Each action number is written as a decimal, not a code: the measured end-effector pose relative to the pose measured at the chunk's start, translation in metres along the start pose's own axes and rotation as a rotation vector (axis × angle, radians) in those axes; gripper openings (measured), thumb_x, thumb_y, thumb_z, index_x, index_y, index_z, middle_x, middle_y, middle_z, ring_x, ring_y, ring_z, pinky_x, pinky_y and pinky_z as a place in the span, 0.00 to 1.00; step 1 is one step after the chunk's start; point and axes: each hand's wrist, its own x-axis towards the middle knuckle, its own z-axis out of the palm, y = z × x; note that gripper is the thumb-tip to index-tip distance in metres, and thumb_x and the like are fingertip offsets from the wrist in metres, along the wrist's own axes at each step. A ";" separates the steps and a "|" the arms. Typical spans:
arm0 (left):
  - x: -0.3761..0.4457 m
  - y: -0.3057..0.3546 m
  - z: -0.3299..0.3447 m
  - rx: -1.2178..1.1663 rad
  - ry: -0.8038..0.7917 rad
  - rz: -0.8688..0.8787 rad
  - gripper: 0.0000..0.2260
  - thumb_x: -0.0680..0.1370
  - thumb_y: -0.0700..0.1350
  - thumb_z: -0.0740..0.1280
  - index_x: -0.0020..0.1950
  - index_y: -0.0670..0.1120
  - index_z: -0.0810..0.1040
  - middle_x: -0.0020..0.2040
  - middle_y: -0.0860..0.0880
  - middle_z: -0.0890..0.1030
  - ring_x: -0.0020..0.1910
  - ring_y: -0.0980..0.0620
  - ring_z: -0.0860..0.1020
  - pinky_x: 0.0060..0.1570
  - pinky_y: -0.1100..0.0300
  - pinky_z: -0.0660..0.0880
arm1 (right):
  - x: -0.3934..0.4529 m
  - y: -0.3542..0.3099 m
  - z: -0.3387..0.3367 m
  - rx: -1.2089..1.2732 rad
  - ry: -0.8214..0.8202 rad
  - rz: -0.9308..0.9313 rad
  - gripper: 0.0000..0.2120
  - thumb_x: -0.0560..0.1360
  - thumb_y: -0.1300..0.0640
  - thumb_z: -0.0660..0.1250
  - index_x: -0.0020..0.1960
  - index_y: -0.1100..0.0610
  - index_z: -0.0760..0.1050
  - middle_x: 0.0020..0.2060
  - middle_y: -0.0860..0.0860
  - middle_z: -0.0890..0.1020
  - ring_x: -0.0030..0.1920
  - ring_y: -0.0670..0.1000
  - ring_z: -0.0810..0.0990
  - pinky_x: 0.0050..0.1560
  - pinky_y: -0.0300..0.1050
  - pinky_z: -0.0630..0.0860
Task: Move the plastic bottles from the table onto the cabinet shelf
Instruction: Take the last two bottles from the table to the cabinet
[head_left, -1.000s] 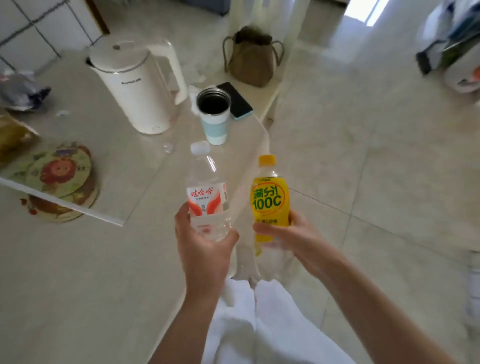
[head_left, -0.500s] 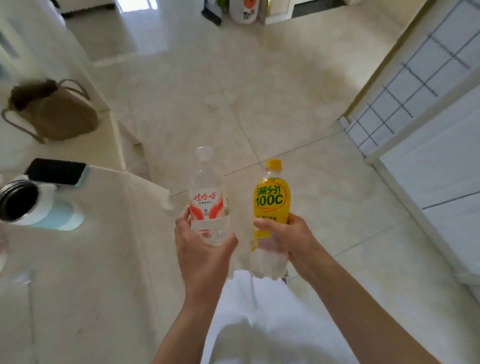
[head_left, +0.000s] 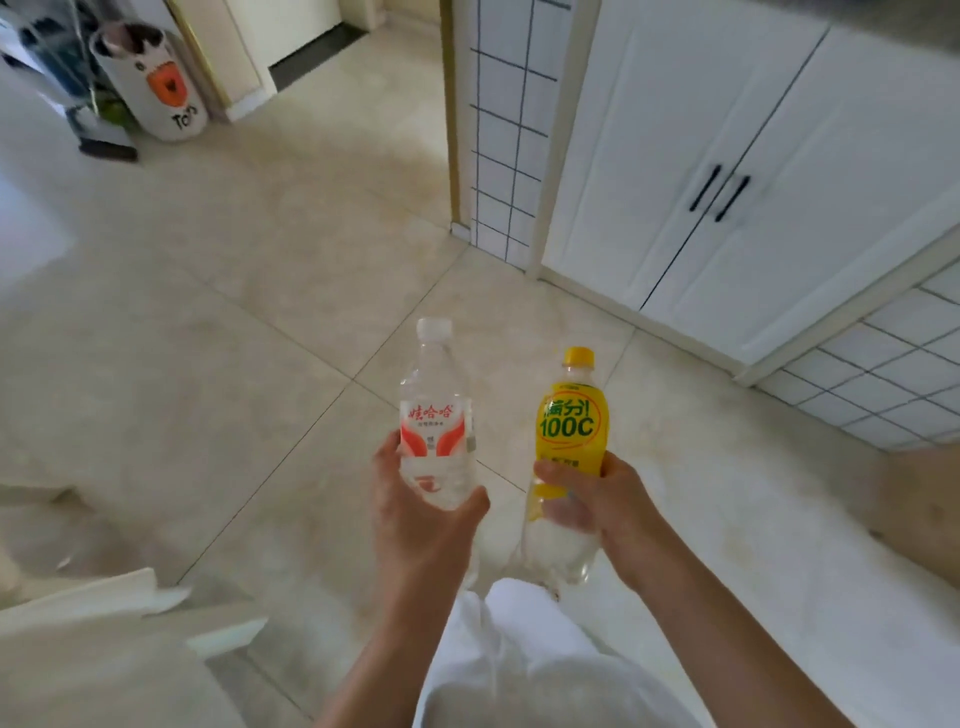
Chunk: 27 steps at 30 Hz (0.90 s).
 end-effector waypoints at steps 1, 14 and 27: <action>0.000 0.005 0.020 0.009 -0.028 0.015 0.37 0.62 0.38 0.79 0.64 0.57 0.67 0.54 0.54 0.78 0.48 0.54 0.81 0.44 0.62 0.75 | 0.004 -0.004 -0.019 0.014 0.023 -0.006 0.16 0.64 0.57 0.79 0.51 0.56 0.81 0.44 0.55 0.86 0.44 0.57 0.85 0.55 0.62 0.80; 0.018 0.083 0.228 0.120 -0.268 0.218 0.40 0.59 0.39 0.80 0.67 0.53 0.67 0.57 0.52 0.75 0.51 0.50 0.79 0.46 0.59 0.76 | 0.055 -0.064 -0.193 0.101 0.280 -0.079 0.18 0.62 0.56 0.80 0.50 0.54 0.80 0.42 0.54 0.86 0.47 0.61 0.85 0.52 0.60 0.81; 0.112 0.161 0.366 0.176 -0.442 0.313 0.38 0.60 0.38 0.80 0.64 0.53 0.67 0.50 0.56 0.78 0.46 0.58 0.80 0.49 0.57 0.78 | 0.161 -0.168 -0.266 0.158 0.384 -0.124 0.21 0.60 0.54 0.79 0.51 0.54 0.79 0.42 0.51 0.86 0.44 0.52 0.86 0.51 0.56 0.82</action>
